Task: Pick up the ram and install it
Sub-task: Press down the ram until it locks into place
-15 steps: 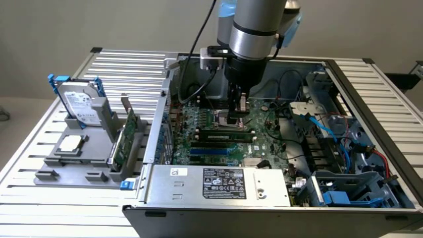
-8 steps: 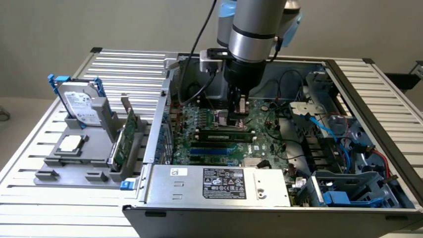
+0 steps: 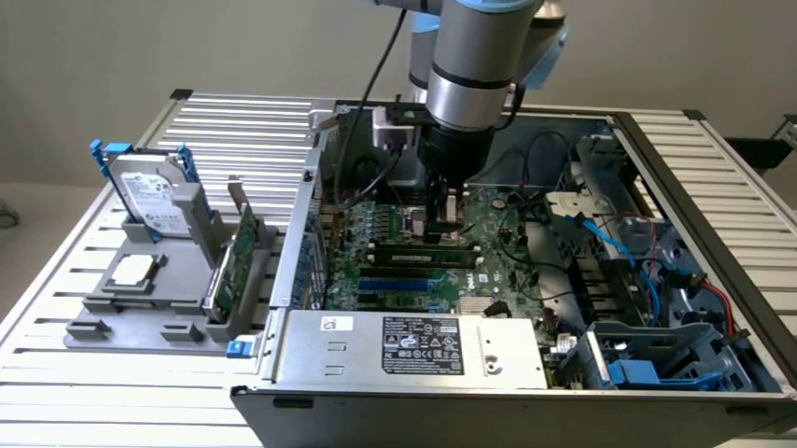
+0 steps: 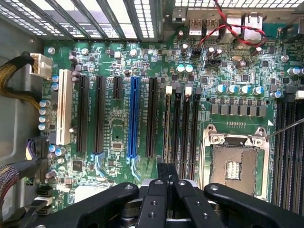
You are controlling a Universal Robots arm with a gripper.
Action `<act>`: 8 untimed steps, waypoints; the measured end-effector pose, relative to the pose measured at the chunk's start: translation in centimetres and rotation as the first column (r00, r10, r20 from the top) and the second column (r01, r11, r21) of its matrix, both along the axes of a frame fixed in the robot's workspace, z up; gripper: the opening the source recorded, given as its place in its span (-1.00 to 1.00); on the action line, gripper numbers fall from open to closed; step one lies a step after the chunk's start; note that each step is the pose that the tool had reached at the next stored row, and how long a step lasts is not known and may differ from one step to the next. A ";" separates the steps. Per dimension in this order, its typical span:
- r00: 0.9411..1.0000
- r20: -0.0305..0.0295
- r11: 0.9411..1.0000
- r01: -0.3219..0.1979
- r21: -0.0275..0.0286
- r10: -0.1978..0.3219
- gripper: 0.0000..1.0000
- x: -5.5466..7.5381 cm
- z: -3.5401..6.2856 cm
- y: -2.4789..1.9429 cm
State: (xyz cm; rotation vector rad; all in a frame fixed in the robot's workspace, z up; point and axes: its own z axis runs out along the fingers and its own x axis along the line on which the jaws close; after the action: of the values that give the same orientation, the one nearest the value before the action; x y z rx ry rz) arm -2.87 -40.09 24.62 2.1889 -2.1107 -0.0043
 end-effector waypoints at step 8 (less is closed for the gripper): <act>1.000 0.000 1.000 0.000 0.000 0.000 -0.79 -0.1 -1.07 0.00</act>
State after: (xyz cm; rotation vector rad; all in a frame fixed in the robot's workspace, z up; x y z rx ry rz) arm -3.00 -40.10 23.55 2.1889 -2.1109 -0.0039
